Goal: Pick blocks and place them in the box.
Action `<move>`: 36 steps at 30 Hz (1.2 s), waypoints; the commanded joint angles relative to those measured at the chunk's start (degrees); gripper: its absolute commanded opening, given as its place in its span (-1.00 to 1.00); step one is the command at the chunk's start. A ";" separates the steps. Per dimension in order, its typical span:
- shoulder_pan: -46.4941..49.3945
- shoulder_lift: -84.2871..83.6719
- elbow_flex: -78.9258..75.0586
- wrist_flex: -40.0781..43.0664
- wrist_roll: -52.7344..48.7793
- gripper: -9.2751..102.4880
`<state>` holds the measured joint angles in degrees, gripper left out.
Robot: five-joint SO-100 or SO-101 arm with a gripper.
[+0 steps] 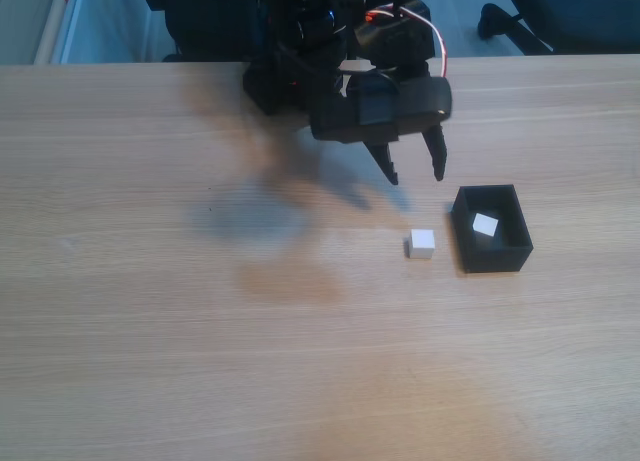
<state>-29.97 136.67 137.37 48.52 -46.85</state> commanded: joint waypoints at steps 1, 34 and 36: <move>-0.70 4.75 2.64 -1.49 1.76 -0.53; -1.41 -24.43 -10.02 -7.12 -1.41 -0.47; -0.88 -25.40 -10.46 -7.65 -1.85 -0.46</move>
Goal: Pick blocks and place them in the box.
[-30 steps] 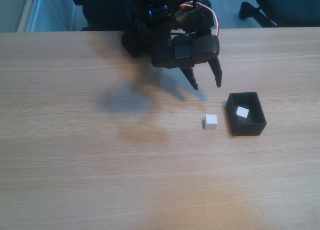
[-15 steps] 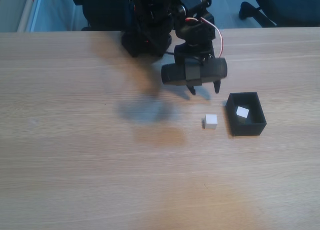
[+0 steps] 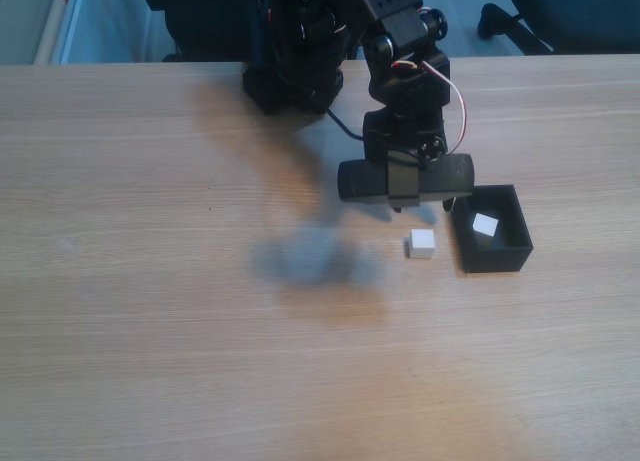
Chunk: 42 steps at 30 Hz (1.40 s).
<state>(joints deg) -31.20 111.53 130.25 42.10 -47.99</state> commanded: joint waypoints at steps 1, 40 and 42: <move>0.62 -0.79 -3.43 -1.49 -1.14 -0.46; 2.02 -13.01 -14.50 -2.64 -1.23 -0.63; 1.85 -13.18 -14.50 -2.81 -0.70 -0.64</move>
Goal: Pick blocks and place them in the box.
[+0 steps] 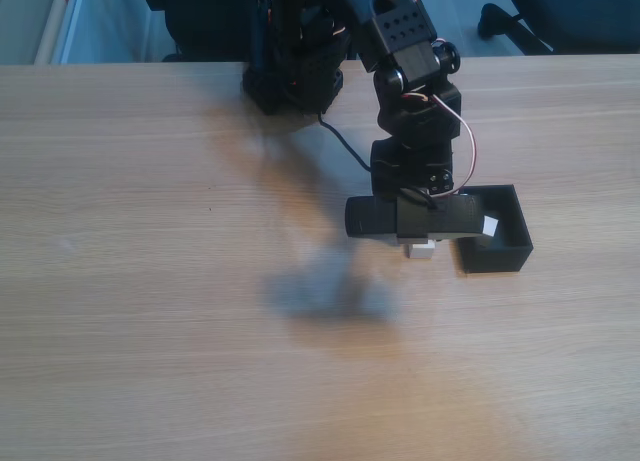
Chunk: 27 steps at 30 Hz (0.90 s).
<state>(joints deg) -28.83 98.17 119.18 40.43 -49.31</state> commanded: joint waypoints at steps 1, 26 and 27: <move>-0.70 0.09 -3.43 -1.41 0.88 -0.64; -2.02 -3.34 -3.52 -5.10 3.43 -0.83; -1.76 -3.16 -3.52 -4.83 3.43 -0.83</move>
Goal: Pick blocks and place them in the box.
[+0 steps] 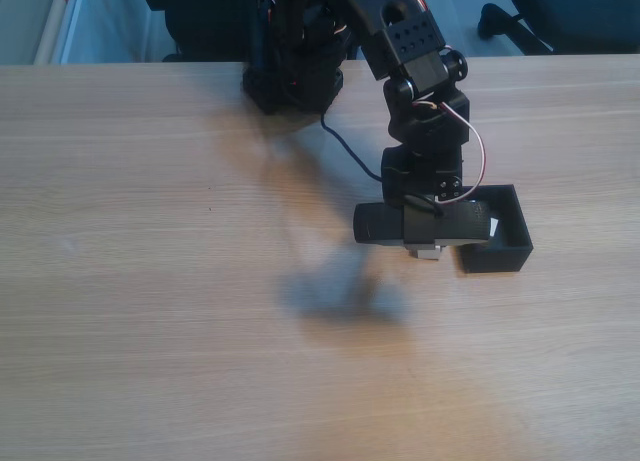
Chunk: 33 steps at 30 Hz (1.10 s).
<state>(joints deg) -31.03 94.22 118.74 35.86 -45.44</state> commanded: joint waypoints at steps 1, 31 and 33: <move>0.53 1.14 -3.08 0.26 -0.44 -0.83; -14.06 6.59 -23.99 18.46 -6.15 -0.83; -14.33 4.83 -24.87 18.63 -5.10 -0.82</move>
<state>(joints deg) -45.00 99.93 98.00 54.40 -51.68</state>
